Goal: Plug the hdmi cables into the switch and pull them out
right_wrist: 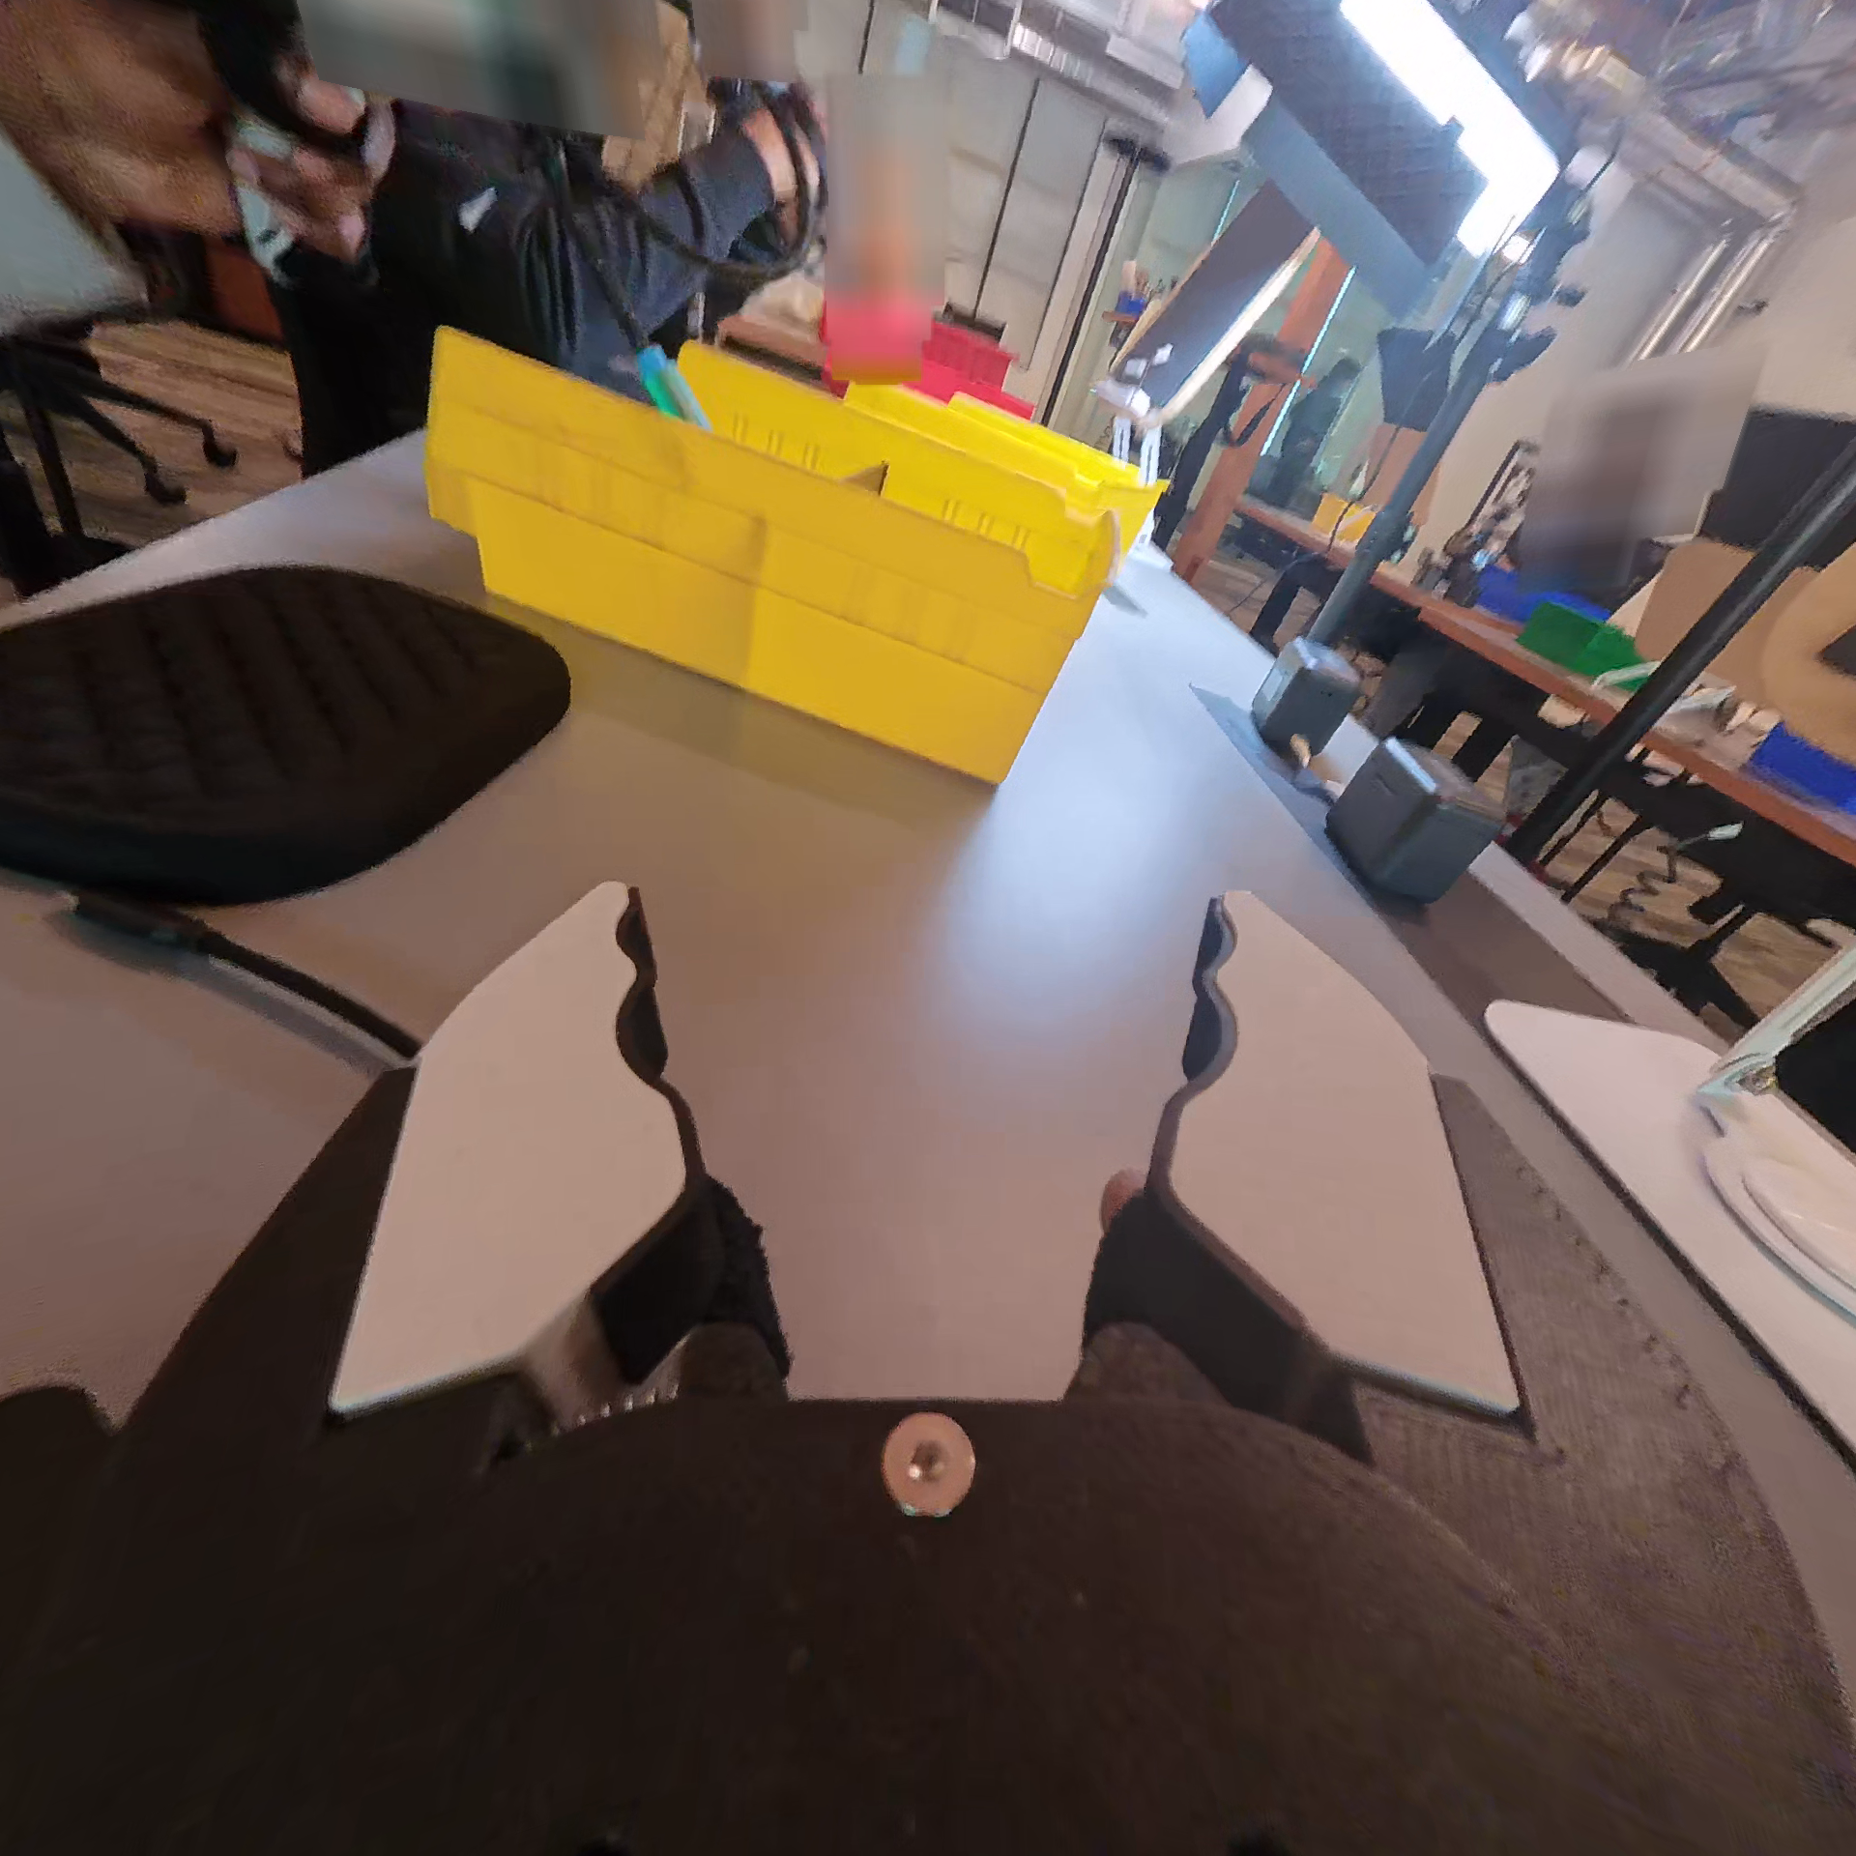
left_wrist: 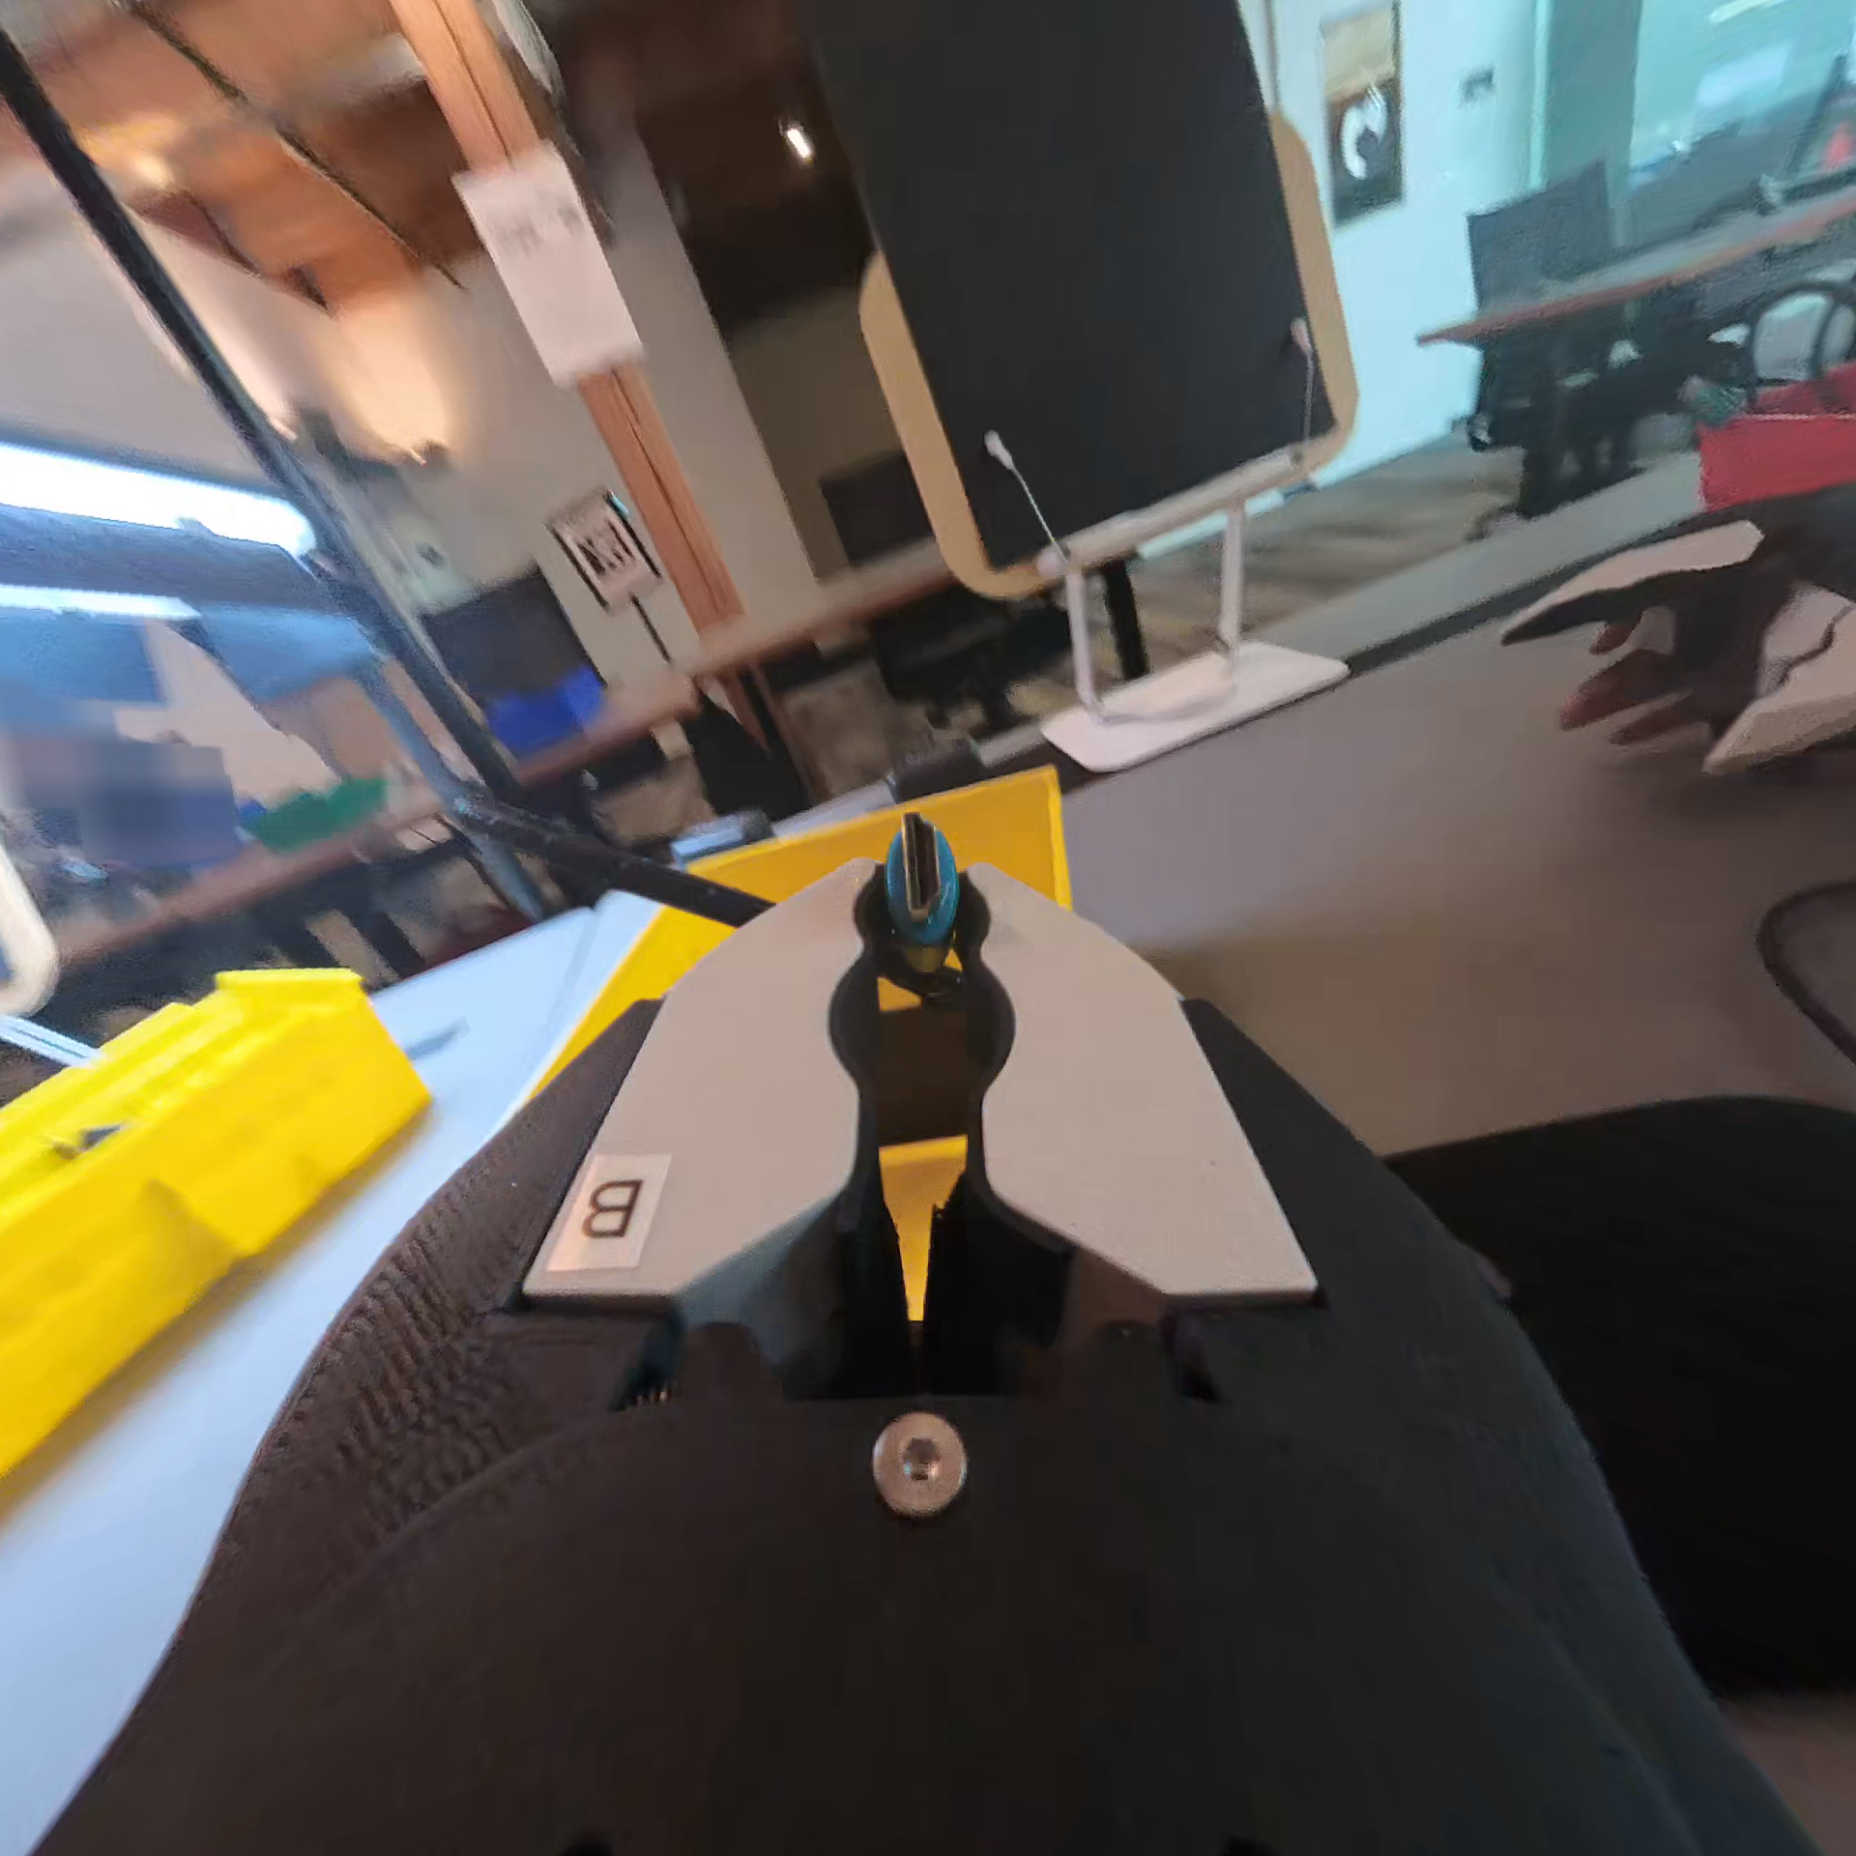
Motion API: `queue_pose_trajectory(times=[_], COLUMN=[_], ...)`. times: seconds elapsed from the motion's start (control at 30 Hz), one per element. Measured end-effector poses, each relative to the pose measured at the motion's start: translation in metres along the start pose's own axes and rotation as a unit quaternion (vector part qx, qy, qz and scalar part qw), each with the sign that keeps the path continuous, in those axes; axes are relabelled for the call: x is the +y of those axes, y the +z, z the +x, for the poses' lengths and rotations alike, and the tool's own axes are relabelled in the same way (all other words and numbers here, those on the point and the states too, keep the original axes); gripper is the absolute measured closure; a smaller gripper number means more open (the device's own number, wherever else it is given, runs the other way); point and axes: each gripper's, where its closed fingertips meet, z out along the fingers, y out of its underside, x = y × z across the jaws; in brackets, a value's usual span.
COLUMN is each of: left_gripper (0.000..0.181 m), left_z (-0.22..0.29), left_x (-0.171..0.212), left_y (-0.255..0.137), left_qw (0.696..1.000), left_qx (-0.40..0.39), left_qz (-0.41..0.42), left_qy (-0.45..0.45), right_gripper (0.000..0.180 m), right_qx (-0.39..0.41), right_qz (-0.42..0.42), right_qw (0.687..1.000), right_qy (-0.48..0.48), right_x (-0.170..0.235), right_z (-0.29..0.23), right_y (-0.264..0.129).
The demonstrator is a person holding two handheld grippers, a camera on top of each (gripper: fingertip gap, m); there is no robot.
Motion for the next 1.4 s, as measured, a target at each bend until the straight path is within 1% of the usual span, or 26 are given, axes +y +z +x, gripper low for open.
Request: queue_pose_trajectory(times=[0.03, 0.1, 0.17, 0.23, 0.27, 0.3, 0.37, 0.43, 0.53, 0.6, 0.7, 0.83, 0.93, 1.03, 1.1, 1.17, 1.27, 1.37, 1.4], left_gripper=[0.17, 0.17, 0.17, 0.17, 0.17, 0.171, 0.17, 0.17, 0.171, 0.171, 0.171, 0.171, 0.171, 0.17, 0.17, 0.17, 0.171, 0.174, 0.174], left_z=[0.006, 0.021, 0.041, 0.056, 0.063, 0.07, 0.089, 0.112, 0.142, 0.159, 0.179, 0.196, 0.205, 0.208, 0.209, 0.211, 0.201, 0.18, 0.177], left_x=[-0.009, -0.031, -0.052, -0.063, -0.067, -0.068, -0.069, -0.065, -0.062, -0.06, -0.056, -0.051, -0.047, -0.04, -0.036, -0.038, -0.038, -0.033, -0.034], left_y=[-0.004, -0.013, -0.019, -0.022, -0.021, -0.019, -0.011, 0.001, 0.012, 0.017, 0.022, 0.025, 0.027, 0.027, 0.027, 0.025, 0.023, 0.023, 0.022], left_qw=[0.999, 0.991, 0.976, 0.957, 0.944, 0.929, 0.906, 0.893, 0.88, 0.877, 0.873, 0.87, 0.866, 0.855, 0.858, 0.87, 0.877, 0.88, 0.882], left_qx=[-0.026, -0.077, -0.12, -0.172, -0.195, -0.211, -0.215, -0.186, -0.147, -0.124, -0.097, -0.062, -0.038, -0.02, -0.007, 0.012, 0.012, -0.006, -0.009], left_qz=[0.021, 0.077, 0.116, 0.119, 0.111, 0.097, 0.065, 0.035, 0.024, 0.019, 0.017, 0.011, 0.008, -0.003, 0.002, 0.031, 0.062, 0.052, 0.061], left_qy=[0.02, 0.077, 0.14, 0.203, 0.243, 0.287, 0.358, 0.409, 0.452, 0.464, 0.478, 0.489, 0.498, 0.517, 0.513, 0.491, 0.475, 0.472, 0.467], right_gripper=[0.073, 0.077, 0.081, 0.088, 0.094, 0.104, 0.126, 0.132, 0.143, 0.148, 0.152, 0.158, 0.163, 0.168, 0.17, 0.171, 0.174, 0.175, 0.176], right_qx=[0.007, 0.027, 0.043, 0.054, 0.058, 0.055, 0.035, 0.012, -0.023, -0.032, -0.023, 0.003, 0.01, 0.004, 0.0, -0.006, -0.012, -0.019, -0.021], right_qz=[0.02, 0.07, 0.114, 0.149, 0.167, 0.185, 0.211, 0.222, 0.206, 0.189, 0.148, 0.1, 0.074, 0.05, 0.034, 0.034, 0.033, 0.05, 0.052], right_qw=[1.0, 0.997, 0.992, 0.984, 0.98, 0.975, 0.966, 0.958, 0.952, 0.946, 0.934, 0.893, 0.87, 0.855, 0.849, 0.849, 0.856, 0.87, 0.874], right_qy=[-0.002, -0.014, -0.039, -0.075, -0.092, -0.109, -0.147, -0.181, -0.223, -0.262, -0.325, -0.439, -0.488, -0.516, -0.527, -0.527, -0.515, -0.49, -0.483], right_x=[-0.007, -0.03, -0.057, -0.084, -0.097, -0.11, -0.133, -0.151, -0.167, -0.17, -0.165, -0.15, -0.143, -0.137, -0.134, -0.136, -0.144, -0.154, -0.156], right_z=[0.0, 0.001, -0.003, -0.013, -0.021, -0.031, -0.059, -0.09, -0.132, -0.149, -0.159, -0.161, -0.162, -0.164, -0.166, -0.169, -0.167, -0.168, -0.168], right_y=[0.0, -0.001, -0.003, -0.004, -0.004, -0.004, -0.002, 0.002, 0.007, 0.009, 0.015, 0.021, 0.024, 0.025, 0.025, 0.023, 0.018, 0.013, 0.012])
